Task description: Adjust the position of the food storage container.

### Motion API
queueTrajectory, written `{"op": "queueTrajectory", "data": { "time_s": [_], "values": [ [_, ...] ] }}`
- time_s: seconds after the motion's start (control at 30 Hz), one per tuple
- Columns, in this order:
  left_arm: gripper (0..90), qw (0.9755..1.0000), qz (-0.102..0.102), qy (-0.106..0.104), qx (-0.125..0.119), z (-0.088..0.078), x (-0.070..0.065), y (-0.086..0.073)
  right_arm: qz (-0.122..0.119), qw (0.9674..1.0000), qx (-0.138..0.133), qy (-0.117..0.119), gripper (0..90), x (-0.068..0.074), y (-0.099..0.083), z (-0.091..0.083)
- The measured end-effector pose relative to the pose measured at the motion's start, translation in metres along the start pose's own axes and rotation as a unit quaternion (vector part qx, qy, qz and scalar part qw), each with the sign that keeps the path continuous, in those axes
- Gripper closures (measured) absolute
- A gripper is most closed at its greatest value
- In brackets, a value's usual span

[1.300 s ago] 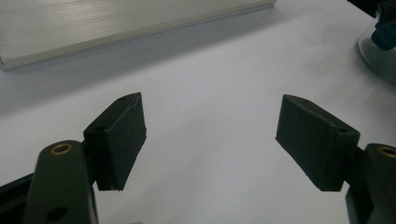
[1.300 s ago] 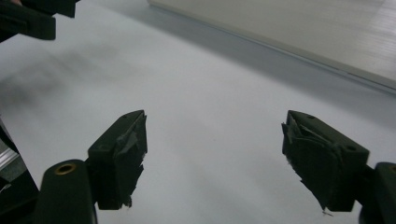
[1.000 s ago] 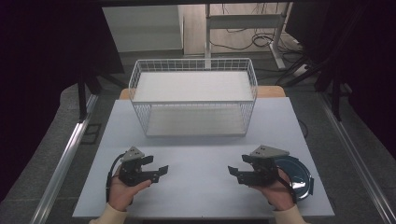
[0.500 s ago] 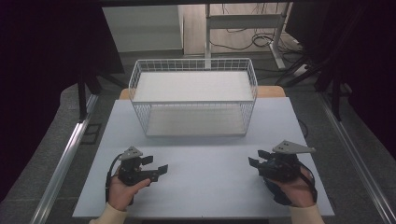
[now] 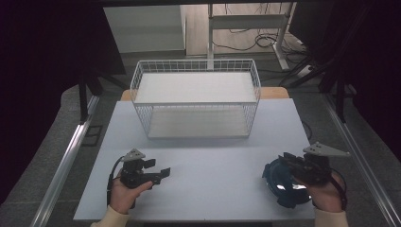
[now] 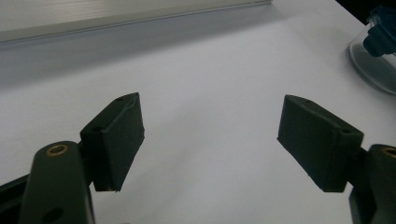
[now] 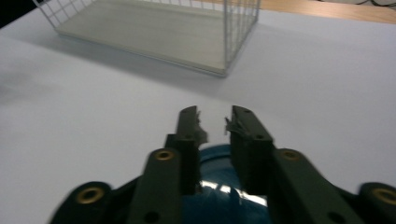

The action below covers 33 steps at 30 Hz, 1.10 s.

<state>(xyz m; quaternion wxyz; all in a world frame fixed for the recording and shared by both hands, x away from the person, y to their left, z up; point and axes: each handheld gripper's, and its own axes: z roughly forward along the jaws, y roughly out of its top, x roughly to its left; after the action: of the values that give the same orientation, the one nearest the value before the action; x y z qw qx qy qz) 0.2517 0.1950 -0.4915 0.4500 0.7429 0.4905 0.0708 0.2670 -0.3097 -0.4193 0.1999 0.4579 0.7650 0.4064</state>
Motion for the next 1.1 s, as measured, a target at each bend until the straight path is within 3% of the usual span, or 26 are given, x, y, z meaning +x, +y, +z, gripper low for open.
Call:
{"op": "queueTrajectory", "data": {
  "time_s": [0.17,0.43,0.57,0.7,0.8,0.9,1.1],
  "values": [
    [24.2,0.9999,0.001,-0.015,0.005,-0.002,0.0,0.0,0.009,0.9995,-0.001,-0.03,88.4,-0.016,-0.009,-0.011],
    [24.5,0.9998,0.001,-0.018,0.007,-0.002,0.001,0.0,0.041,0.9968,0.0,-0.068,89.3,-0.037,-0.027,-0.03],
    [23.4,0.9998,-0.002,-0.016,0.013,0.0,0.002,-0.001,0.041,0.9935,0.009,-0.106,89.3,-0.047,-0.035,-0.042],
    [22.9,0.9998,-0.001,-0.019,0.012,-0.001,0.001,0.0,0.057,0.9918,0.016,-0.113,89.3,-0.054,-0.044,-0.048],
    [22.9,0.9997,0.002,-0.018,0.014,0.0,0.0,0.0,0.055,0.9904,0.041,-0.12,89.3,-0.056,-0.052,-0.047],
    [23.5,0.9997,0.005,-0.018,0.018,0.001,0.0,-0.001,0.052,0.9861,0.073,-0.14,89.3,-0.059,-0.062,-0.044],
    [23.6,0.9996,0.007,-0.019,0.022,0.002,-0.001,-0.001,0.062,0.9774,0.139,-0.147,89.3,-0.058,-0.075,-0.033]
  ]
}}
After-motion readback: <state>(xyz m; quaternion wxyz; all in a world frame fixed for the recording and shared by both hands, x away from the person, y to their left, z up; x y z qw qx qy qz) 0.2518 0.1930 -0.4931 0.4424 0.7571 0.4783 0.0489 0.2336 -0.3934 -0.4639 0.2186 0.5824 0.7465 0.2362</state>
